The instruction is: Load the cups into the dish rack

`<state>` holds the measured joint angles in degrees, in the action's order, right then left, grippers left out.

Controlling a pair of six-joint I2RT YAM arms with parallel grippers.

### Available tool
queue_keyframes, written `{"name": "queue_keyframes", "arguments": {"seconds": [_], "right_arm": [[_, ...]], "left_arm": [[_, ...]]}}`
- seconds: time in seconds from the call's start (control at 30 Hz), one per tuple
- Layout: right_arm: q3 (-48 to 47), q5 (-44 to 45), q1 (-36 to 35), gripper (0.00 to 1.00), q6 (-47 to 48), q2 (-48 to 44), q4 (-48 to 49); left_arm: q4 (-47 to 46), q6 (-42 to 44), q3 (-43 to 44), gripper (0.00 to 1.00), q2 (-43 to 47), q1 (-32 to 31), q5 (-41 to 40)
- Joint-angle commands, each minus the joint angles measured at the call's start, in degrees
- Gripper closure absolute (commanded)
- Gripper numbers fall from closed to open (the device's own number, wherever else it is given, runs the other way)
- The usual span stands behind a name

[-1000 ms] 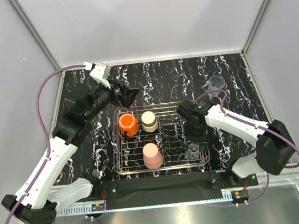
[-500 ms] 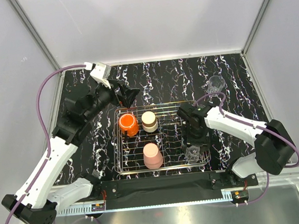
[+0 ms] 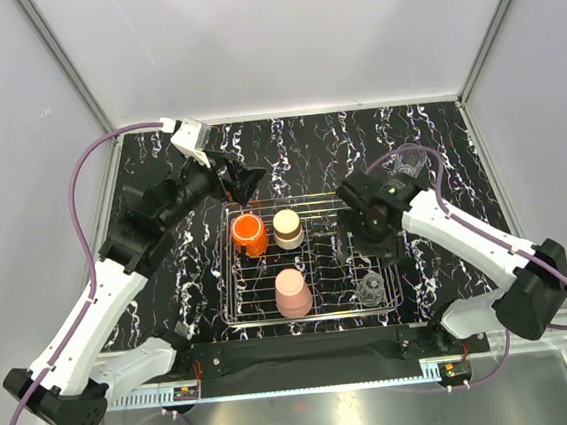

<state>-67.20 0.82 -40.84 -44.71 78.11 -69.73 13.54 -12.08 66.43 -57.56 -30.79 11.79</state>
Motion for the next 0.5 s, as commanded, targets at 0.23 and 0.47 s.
{"name": "queue_keyframes", "arguments": {"seconds": [0.23,0.47], "right_arm": [[-31.8,23.8,0.1,0.0,0.0,9.6,-17.7],[-52.7,38.4,1.0,0.0,8.5,21.9,-18.9]], "left_arm": [[-4.0,-0.3,0.9,0.01,-0.5,0.1,-0.4],[-5.5,-0.8,-0.9,0.01,-2.1,0.0,-1.8]]}}
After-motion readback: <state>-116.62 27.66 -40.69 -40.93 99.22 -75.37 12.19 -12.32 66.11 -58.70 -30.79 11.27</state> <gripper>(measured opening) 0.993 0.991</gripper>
